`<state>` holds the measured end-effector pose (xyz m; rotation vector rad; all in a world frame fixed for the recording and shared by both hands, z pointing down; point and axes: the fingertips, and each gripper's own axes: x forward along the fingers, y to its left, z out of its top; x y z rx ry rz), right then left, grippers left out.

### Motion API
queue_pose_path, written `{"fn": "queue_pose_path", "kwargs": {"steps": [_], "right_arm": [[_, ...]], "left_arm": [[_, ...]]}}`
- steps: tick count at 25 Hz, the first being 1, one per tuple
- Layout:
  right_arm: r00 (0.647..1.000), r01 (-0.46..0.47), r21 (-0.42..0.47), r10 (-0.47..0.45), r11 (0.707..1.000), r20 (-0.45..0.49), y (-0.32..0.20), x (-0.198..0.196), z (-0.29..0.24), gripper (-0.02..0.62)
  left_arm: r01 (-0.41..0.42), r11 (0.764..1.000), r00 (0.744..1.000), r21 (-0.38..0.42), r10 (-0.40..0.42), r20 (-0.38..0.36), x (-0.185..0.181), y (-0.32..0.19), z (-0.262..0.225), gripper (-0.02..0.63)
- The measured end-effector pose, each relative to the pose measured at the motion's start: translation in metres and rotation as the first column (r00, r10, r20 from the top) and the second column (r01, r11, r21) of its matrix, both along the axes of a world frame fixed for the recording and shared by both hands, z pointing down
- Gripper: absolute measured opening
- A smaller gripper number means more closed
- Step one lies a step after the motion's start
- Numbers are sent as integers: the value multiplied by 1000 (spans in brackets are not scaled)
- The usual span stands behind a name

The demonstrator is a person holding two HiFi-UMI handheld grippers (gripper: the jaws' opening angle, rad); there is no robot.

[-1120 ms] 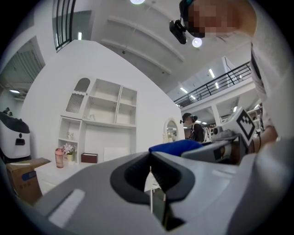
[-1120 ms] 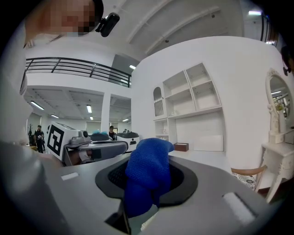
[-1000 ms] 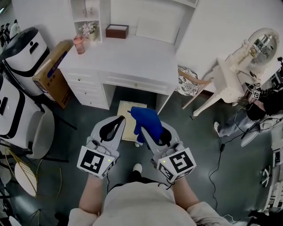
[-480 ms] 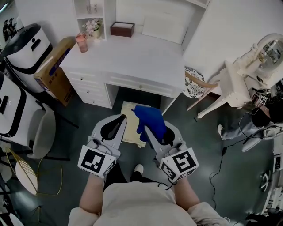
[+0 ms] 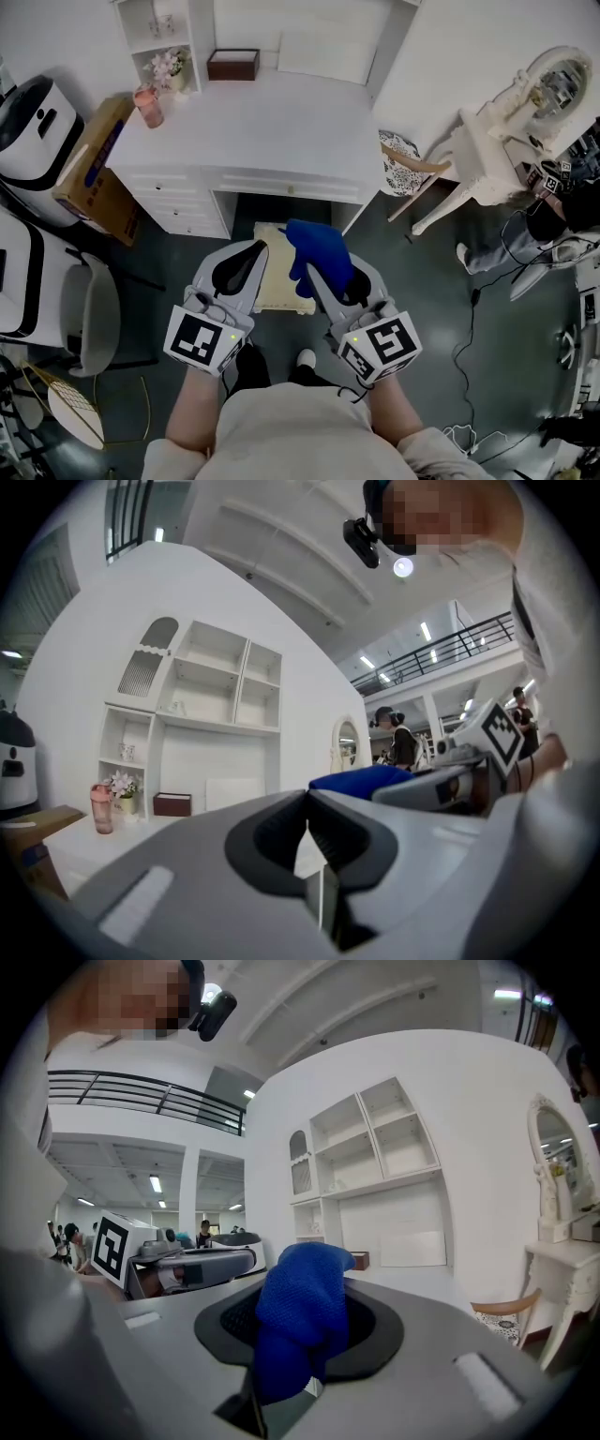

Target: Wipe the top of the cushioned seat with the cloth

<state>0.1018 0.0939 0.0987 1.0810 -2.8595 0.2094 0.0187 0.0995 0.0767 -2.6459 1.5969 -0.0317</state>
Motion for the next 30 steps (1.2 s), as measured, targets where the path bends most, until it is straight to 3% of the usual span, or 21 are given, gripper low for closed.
{"fn": "queue_pose_path", "kwargs": {"steps": [16, 30], "right_arm": [[989, -147, -2, 147, 989, 9, -37, -77, -1, 141], [969, -247, -23, 246, 969, -40, -44, -94, 14, 141]], "left_arm": [[-136, 991, 991, 0, 136, 1, -80, -46, -2, 0], [-197, 980, 980, -22, 196, -42, -111, -63, 16, 0]]}}
